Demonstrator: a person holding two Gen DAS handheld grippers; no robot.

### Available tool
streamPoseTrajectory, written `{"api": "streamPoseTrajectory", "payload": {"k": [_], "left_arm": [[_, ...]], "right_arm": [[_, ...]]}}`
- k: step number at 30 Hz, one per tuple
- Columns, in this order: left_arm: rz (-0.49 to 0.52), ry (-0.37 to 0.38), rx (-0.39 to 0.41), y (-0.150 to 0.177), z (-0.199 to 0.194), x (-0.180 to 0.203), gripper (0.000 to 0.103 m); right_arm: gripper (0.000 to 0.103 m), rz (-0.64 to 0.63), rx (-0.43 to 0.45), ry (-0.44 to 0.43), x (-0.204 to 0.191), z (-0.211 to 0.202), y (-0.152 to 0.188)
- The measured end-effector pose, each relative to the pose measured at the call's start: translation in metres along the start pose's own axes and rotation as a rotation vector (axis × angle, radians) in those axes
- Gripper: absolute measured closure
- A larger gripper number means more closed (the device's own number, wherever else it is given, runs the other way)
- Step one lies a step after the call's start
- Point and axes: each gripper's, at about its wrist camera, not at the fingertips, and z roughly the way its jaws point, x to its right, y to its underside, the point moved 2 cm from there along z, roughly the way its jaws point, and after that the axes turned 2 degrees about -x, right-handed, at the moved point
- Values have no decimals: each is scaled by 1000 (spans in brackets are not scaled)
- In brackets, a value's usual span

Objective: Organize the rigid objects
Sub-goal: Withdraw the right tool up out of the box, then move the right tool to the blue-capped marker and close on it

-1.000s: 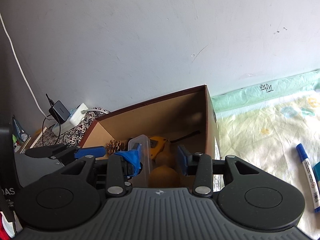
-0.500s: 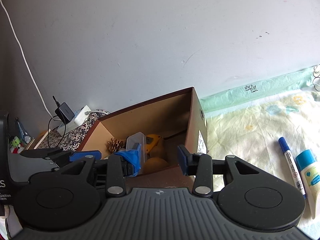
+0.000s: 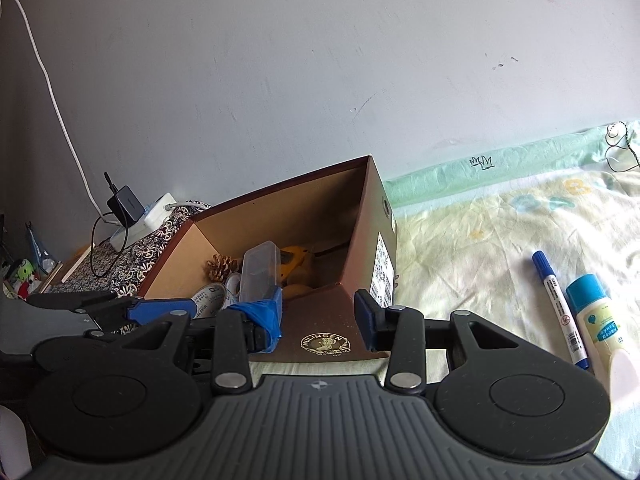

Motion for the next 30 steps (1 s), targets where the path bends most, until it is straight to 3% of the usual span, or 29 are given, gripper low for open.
{"api": "streamPoseTrajectory", "payload": {"k": [17,30], "left_arm": [[0,68,-77,30,26,23,31],[70,158,-134,45,50,57,31]], "right_arm": [[79,13,-53,67,15,-2,25],[79,48,-90,128,43,-3,42]]}}
